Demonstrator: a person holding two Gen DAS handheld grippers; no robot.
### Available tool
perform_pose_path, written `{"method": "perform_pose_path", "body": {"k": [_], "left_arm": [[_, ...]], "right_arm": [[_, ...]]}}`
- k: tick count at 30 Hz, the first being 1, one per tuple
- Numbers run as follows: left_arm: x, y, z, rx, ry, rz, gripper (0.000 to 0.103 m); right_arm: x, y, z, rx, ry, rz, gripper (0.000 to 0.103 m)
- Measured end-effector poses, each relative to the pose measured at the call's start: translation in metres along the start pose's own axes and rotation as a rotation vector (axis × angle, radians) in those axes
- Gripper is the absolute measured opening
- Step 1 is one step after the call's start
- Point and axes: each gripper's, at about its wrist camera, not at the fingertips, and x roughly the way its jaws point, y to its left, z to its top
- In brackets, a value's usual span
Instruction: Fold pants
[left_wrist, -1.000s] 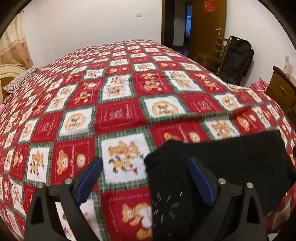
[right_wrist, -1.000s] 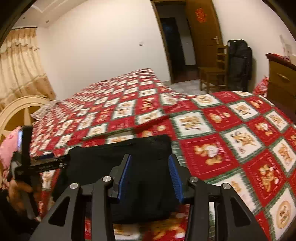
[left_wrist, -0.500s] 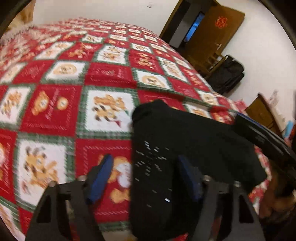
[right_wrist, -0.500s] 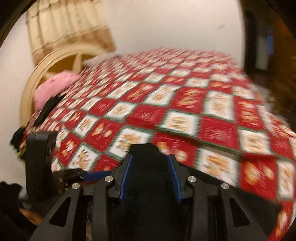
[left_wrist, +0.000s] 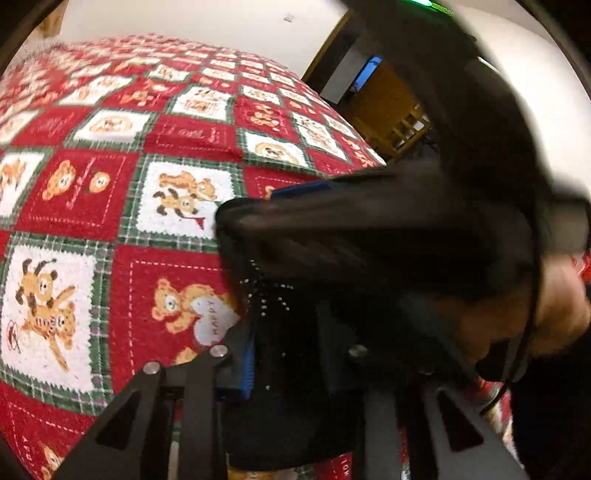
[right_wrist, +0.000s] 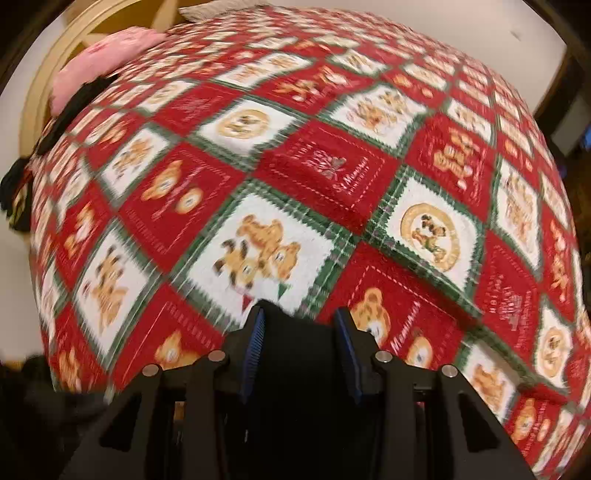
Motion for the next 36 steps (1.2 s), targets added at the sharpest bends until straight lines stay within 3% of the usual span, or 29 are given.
{"method": "perform_pose_path", "body": {"k": [2,4,5,6,8,14,17,19,22,24,28,33,36], "left_arm": [[-0.003,-0.010,-0.003,0.039,-0.008,0.024,0.027],[-0.005,-0.009,-0.004,0.037,-0.008,0.023,0.027],[-0.006,-0.006,-0.004,0.023,0.000,0.006,0.027],[-0.007,-0.006,-0.005,0.028,0.007,-0.012,0.027],[-0.012,-0.011,-0.006,0.076,-0.001,-0.001,0.027],[-0.018,0.010,0.009,0.045,0.011,0.020,0.034],[-0.031,0.009,0.018,0.099,-0.030,0.082,0.053],[-0.036,0.012,0.030,0.114,-0.051,0.084,0.070],[-0.027,0.013,0.053,0.123,-0.022,0.061,0.074],[-0.012,0.013,0.064,0.129,-0.009,0.063,0.074],[0.025,0.006,0.068,0.160,0.054,0.077,0.074],[0.047,0.013,0.085,0.083,0.039,0.101,0.077],[0.045,0.016,0.097,0.069,0.014,0.192,0.078]], "right_arm": [[-0.004,-0.009,0.002,0.055,-0.031,0.012,0.036],[-0.009,-0.027,0.001,0.126,-0.089,-0.111,0.031],[-0.017,-0.042,-0.002,0.201,-0.125,-0.078,0.031],[-0.029,-0.060,-0.010,0.296,-0.172,0.019,0.031],[-0.053,-0.075,-0.027,0.364,-0.243,0.121,0.031],[-0.099,-0.069,-0.080,0.343,-0.338,0.101,0.031],[-0.112,-0.067,-0.108,0.351,-0.385,0.050,0.031],[-0.131,-0.073,-0.134,0.386,-0.453,0.000,0.031],[-0.169,-0.088,-0.180,0.498,-0.576,-0.063,0.031],[-0.192,-0.100,-0.218,0.586,-0.633,-0.156,0.037],[-0.210,-0.123,-0.273,0.734,-0.623,-0.250,0.040],[-0.204,-0.132,-0.313,0.858,-0.596,-0.212,0.040],[-0.196,-0.128,-0.315,0.868,-0.592,-0.173,0.040]]}}
